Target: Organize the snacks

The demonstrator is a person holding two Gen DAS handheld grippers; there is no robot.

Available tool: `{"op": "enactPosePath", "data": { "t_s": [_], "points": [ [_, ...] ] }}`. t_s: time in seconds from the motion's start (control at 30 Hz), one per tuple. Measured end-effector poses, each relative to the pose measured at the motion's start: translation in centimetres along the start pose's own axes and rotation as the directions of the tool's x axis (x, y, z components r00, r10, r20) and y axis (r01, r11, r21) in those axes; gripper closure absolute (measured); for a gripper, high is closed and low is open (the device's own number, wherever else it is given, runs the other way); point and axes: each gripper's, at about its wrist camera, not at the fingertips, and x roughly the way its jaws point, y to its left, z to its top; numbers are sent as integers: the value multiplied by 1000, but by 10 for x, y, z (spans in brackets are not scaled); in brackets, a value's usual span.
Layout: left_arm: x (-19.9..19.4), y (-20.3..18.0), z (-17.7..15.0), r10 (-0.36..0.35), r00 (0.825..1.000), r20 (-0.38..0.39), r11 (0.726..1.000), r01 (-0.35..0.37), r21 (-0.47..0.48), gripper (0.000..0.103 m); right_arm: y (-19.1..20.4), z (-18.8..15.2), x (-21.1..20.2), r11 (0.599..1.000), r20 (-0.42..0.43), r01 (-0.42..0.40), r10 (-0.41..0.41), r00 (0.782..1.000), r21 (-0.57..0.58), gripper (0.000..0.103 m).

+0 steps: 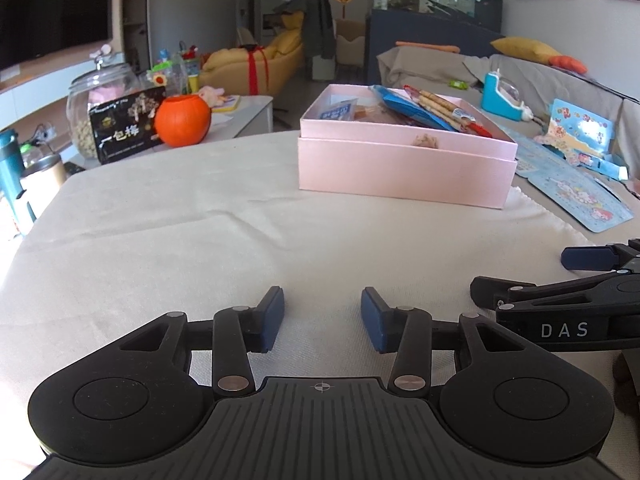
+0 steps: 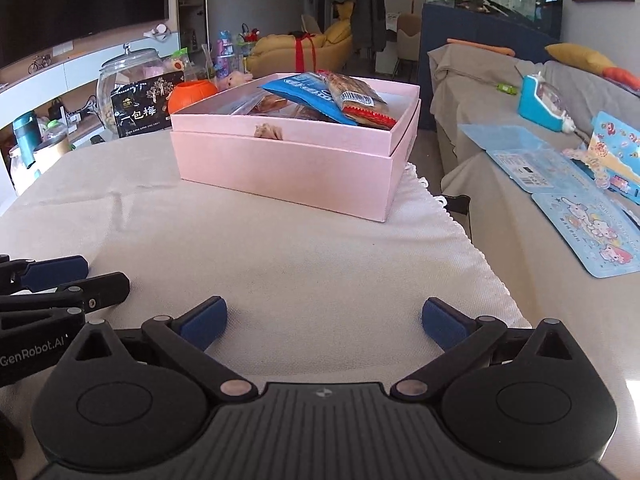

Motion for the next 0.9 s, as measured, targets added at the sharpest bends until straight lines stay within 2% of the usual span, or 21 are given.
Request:
{"op": "enactPosePath", "data": {
  "t_s": [0.9],
  "points": [
    [-2,-6,-2,5,1000,-1,1000,-5,6,56,0,0,0,1000,0,-3,3,1000,5,0]
  ]
}}
